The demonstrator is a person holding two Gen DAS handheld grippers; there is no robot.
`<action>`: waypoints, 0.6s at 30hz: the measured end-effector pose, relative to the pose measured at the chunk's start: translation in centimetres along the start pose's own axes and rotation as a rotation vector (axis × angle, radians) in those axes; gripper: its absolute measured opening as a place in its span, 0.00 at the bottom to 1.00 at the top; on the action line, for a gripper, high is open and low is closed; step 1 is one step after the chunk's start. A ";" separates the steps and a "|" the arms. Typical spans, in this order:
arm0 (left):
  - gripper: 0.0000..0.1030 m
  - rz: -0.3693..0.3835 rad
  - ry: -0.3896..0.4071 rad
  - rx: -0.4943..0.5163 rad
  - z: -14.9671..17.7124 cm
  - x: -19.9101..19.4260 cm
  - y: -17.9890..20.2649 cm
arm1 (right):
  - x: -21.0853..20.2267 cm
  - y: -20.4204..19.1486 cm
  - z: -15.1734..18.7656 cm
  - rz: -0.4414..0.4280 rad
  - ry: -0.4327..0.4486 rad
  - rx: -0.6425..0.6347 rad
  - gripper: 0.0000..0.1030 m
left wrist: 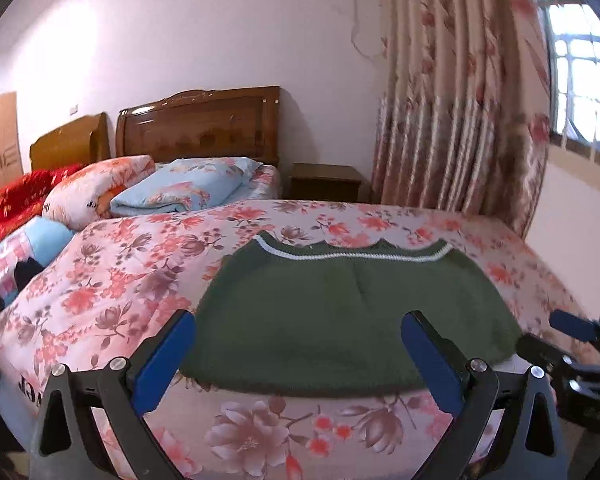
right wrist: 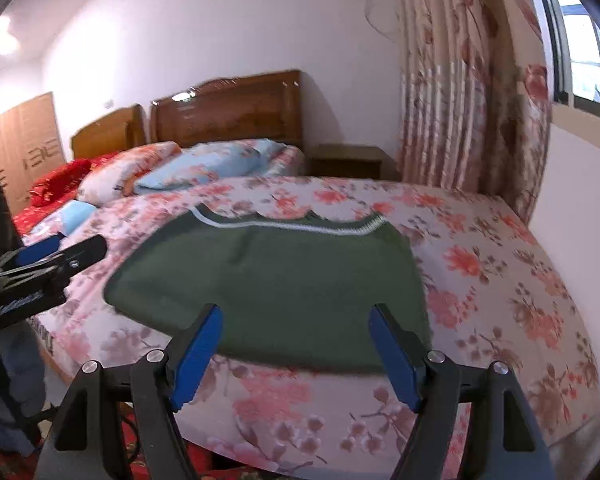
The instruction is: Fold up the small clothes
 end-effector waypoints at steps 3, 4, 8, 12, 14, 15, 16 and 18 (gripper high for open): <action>1.00 -0.029 -0.016 0.041 0.6 0.4 0.7 | 0.8 0.3 0.4 0.014 -0.030 0.027 0.75; 1.00 -0.041 -0.020 0.053 0.8 0.5 1.0 | 1.1 0.4 0.4 0.016 -0.043 0.028 0.75; 1.00 -0.072 -0.027 0.075 1.3 0.8 1.4 | 1.8 0.2 0.7 0.008 -0.072 0.023 0.75; 1.00 -0.078 -0.034 0.069 1.3 0.9 1.4 | 2.4 -0.1 1.0 -0.004 -0.091 0.009 0.75; 1.00 -0.077 -0.038 0.067 1.4 1.0 1.5 | 2.7 -0.3 1.1 -0.011 -0.104 0.002 0.75; 1.00 -0.076 -0.039 0.067 1.4 1.0 1.4 | 2.8 -0.3 1.1 -0.011 -0.109 0.000 0.75; 1.00 -0.073 -0.043 0.067 1.5 1.1 1.4 | 2.9 -0.4 1.2 -0.010 -0.113 -0.003 0.75; 1.00 -0.072 -0.054 0.069 1.5 1.3 1.5 | 3.0 -0.5 1.3 -0.013 -0.117 -0.005 0.75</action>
Point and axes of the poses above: each gripper's, at about its wrist camera, not at the fingertips, and x roughly the way its jaws point, y to its right, z to its underside, the point moved 3 cm from there along x, roughly the way its jaws point, and after that the axes turned 9 degrees about -y, right-handed, at the moved point
